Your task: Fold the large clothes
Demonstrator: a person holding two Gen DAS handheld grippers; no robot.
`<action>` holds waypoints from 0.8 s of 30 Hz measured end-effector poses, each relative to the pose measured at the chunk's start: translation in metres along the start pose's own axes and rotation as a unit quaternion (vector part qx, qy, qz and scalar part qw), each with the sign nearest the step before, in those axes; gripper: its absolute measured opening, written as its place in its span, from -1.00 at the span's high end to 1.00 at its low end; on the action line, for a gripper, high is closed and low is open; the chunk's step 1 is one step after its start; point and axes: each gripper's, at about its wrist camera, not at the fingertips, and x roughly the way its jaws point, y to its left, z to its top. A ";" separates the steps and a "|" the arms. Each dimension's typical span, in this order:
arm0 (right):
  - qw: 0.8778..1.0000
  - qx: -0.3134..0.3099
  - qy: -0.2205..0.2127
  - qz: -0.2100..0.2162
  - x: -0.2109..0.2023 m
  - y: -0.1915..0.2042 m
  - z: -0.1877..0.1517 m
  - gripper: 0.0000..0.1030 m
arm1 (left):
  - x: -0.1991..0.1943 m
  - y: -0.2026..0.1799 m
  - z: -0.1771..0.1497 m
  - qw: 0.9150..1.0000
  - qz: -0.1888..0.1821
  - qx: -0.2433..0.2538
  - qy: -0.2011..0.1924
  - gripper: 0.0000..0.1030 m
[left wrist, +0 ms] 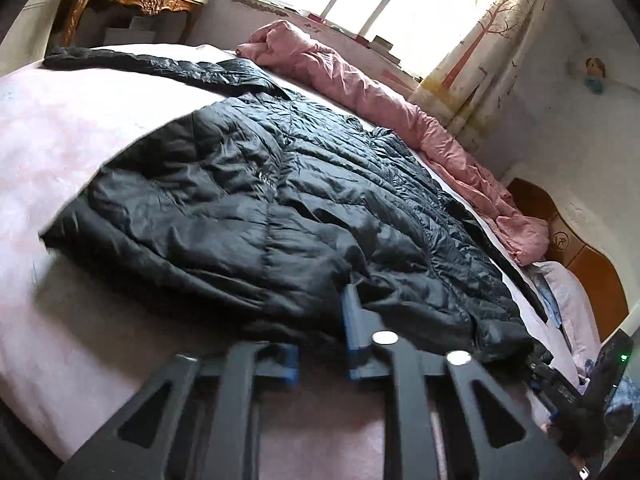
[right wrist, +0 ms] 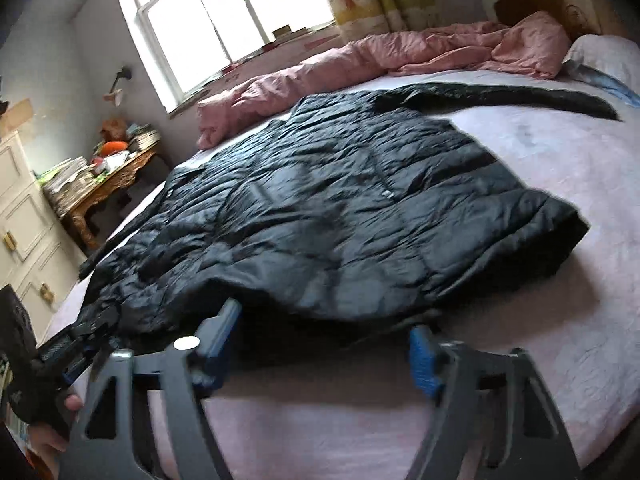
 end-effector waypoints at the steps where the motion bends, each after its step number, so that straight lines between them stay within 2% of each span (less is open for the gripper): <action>1: 1.000 -0.007 -0.002 -0.008 0.001 0.000 0.004 0.18 | -0.002 -0.003 0.005 1.000 0.008 0.012 -0.001 0.84; 2: 1.000 -0.012 -0.003 -0.010 0.002 -0.001 0.011 0.36 | -0.004 -0.008 0.008 1.000 0.015 0.025 -0.002 0.85; 4: 1.000 -0.019 -0.007 -0.007 0.004 -0.004 0.025 0.45 | -0.003 -0.018 0.018 0.998 0.025 0.053 0.003 0.86; 6: 0.999 -0.037 -0.021 -0.009 0.004 -0.002 0.043 0.69 | 0.002 -0.030 0.032 0.996 0.030 0.081 0.014 0.87; 11: 0.996 -0.072 -0.051 -0.022 0.011 0.006 0.088 0.70 | 0.027 -0.056 0.078 0.988 0.047 0.142 0.036 0.81; 16: 0.992 -0.114 -0.034 -0.039 0.059 0.015 0.130 0.70 | 0.075 -0.069 0.107 0.975 0.073 0.202 0.058 0.78; 19: 0.993 -0.119 0.000 -0.029 0.093 0.011 0.135 0.70 | 0.102 -0.051 0.110 0.980 0.051 0.173 0.089 0.74; 22: 0.996 -0.093 0.010 -0.009 0.113 -0.001 0.136 0.70 | 0.113 -0.042 0.104 0.978 0.040 0.184 0.084 0.71; 24: 0.998 -0.053 0.018 0.010 0.122 -0.007 0.141 0.69 | 0.113 -0.042 0.101 0.978 0.036 0.191 0.079 0.67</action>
